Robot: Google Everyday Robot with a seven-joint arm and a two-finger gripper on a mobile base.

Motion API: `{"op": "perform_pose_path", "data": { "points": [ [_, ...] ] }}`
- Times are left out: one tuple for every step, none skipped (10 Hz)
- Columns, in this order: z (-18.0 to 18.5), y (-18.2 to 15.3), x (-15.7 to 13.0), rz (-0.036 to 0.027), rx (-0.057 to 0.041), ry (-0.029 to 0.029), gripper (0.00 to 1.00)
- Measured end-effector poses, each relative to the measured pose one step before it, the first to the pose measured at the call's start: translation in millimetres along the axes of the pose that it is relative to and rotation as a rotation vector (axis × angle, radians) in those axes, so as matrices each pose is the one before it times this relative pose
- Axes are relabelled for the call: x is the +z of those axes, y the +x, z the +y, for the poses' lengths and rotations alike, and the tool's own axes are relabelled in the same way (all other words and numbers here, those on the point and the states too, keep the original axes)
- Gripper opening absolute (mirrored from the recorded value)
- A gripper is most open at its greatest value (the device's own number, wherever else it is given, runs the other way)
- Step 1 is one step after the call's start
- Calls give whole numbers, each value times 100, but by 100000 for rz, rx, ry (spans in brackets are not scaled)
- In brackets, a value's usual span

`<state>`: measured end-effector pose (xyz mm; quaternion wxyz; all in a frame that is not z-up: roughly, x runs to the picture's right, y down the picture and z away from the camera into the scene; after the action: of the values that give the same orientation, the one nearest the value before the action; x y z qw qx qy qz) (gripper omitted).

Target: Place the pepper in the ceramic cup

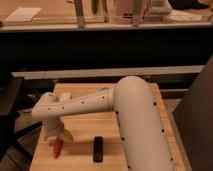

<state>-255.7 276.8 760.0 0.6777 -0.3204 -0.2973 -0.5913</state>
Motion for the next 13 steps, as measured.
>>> {"op": "perform_pose_path", "data": {
  "points": [
    [259, 179, 605, -1250, 374, -298, 80],
    [338, 269, 527, -1717, 748, 858, 80],
    [462, 372, 625, -1518, 1010, 130, 80],
    [557, 576, 998, -2462, 1774, 514, 80],
    [273, 273, 737, -1809, 1361, 353, 80],
    [163, 141, 503, -1547, 1158, 510, 78],
    [239, 168, 312, 919, -441, -342, 70],
    [-76, -6, -100, 233, -194, -153, 58],
    [-14, 11, -187, 82, 44, 13, 50],
    [24, 19, -168, 50, 101, -19, 41],
    [-133, -48, -407, -45, 98, 288, 29],
    [-175, 121, -437, 88, -98, 424, 19],
    [58, -47, -199, -84, 106, -152, 9]
  ]
}}
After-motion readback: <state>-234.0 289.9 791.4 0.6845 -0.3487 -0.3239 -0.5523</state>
